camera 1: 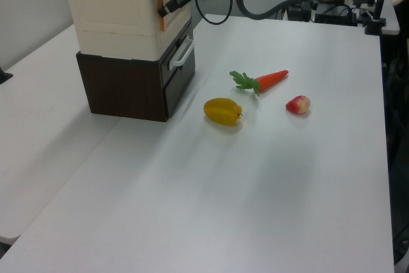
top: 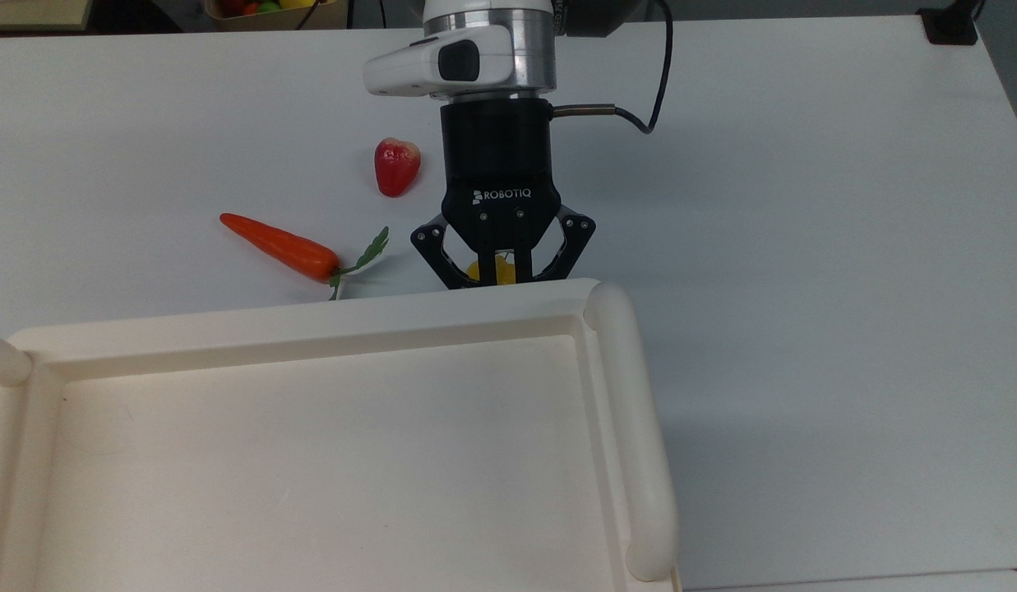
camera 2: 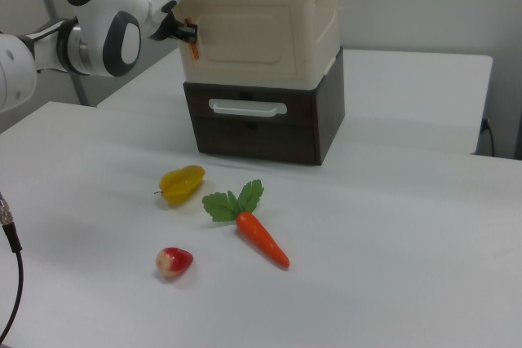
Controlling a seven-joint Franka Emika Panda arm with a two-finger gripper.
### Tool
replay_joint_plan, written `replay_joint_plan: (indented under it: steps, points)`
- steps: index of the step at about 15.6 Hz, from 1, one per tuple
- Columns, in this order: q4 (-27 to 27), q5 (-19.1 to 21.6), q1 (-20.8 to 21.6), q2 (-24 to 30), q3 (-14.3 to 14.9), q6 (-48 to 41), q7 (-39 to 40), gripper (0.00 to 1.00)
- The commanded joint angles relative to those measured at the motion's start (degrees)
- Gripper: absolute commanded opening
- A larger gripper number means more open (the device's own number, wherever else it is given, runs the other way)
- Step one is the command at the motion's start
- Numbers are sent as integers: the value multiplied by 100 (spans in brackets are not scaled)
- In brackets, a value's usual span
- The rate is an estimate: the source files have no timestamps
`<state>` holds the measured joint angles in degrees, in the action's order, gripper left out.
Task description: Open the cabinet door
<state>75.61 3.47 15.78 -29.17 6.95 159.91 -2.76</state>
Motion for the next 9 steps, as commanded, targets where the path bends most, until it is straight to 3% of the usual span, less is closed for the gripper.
replay_joint_plan:
  steps: [1, 9]
  points:
    - [681, -13, 56, 367, -9, -47, -216, 0]
    - [1183, 22, -119, 1246, -132, -1426, -375, 0]
